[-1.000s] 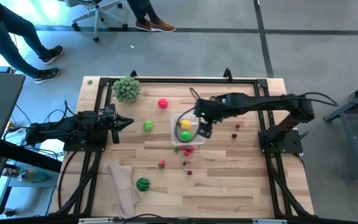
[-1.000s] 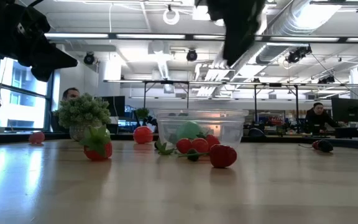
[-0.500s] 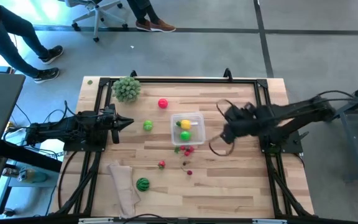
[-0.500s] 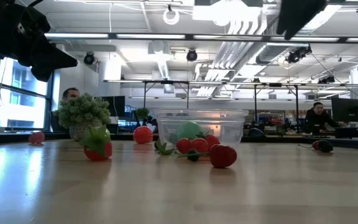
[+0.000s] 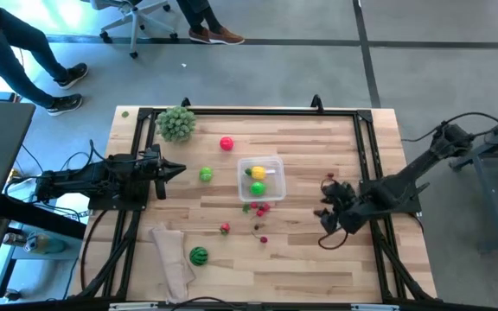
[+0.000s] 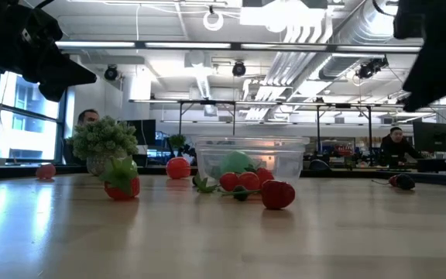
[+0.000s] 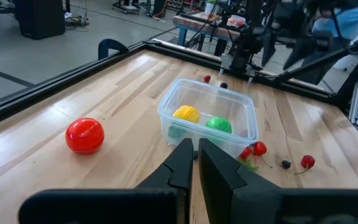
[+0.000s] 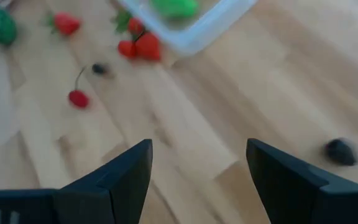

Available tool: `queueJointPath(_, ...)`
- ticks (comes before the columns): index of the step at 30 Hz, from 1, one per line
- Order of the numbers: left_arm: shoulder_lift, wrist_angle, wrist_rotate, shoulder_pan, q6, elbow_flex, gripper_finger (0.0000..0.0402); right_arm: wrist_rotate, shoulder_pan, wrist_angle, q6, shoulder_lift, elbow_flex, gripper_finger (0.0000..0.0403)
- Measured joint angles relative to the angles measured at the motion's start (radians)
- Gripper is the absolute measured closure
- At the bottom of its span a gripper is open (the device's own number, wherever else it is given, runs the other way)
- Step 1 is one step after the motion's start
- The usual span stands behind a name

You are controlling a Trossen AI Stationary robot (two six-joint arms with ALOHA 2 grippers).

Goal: Pick and placing Produce into tupperware
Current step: Put the red cherry into the transparent container

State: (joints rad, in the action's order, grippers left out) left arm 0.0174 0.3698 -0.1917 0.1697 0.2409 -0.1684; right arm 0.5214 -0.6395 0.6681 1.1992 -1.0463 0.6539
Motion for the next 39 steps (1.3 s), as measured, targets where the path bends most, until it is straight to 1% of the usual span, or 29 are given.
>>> queueJointPath(3, 0.000, 0.000, 0.000, 0.000, 0.000, 0.000, 0.0385, 0.009, -0.033, -0.048, 0.049, -0.012, -0.062, 0.0151)
queueJointPath(7, 0.000, 0.000, 0.000, 0.000, 0.000, 0.000, 0.0385, 0.043, -0.036, 0.037, 0.119, -0.019, -0.081, 0.0156)
queueJointPath(11, 0.000, 0.000, 0.000, 0.000, 0.000, 0.000, 0.0385, 0.056, 0.004, 0.117, 0.157, -0.020, -0.066, 0.0178)
queueJointPath(13, 0.000, 0.000, 0.000, 0.000, 0.000, 0.000, 0.0385, 0.027, 0.039, 0.150, 0.202, -0.020, -0.065, 0.0191)
queueJointPath(17, 0.000, 0.000, 0.000, 0.000, 0.000, 0.000, 0.0385, -0.088, 0.131, 0.209, 0.300, -0.020, -0.065, 0.0209)
queueJointPath(19, 0.000, 0.000, 0.000, 0.000, 0.000, 0.000, 0.0385, -0.124, 0.179, 0.220, 0.322, -0.020, -0.065, 0.0214)
queueJointPath(22, 0.000, 0.000, 0.000, 0.000, 0.000, 0.000, 0.0385, -0.157, 0.248, 0.220, 0.316, -0.020, -0.065, 0.0215)
queueJointPath(32, 0.000, 0.000, 0.000, 0.000, 0.000, 0.000, 0.0385, -0.273, 0.452, 0.153, 0.113, -0.020, -0.065, 0.0215)
queueJointPath(34, 0.000, 0.000, 0.000, 0.000, 0.000, 0.000, 0.0385, -0.298, 0.487, 0.150, 0.103, -0.020, -0.065, 0.0215)
queueJointPath(39, 0.000, 0.000, 0.000, 0.000, 0.000, 0.000, 0.0385, -0.294, 0.575, 0.151, 0.124, -0.020, -0.065, 0.0215)
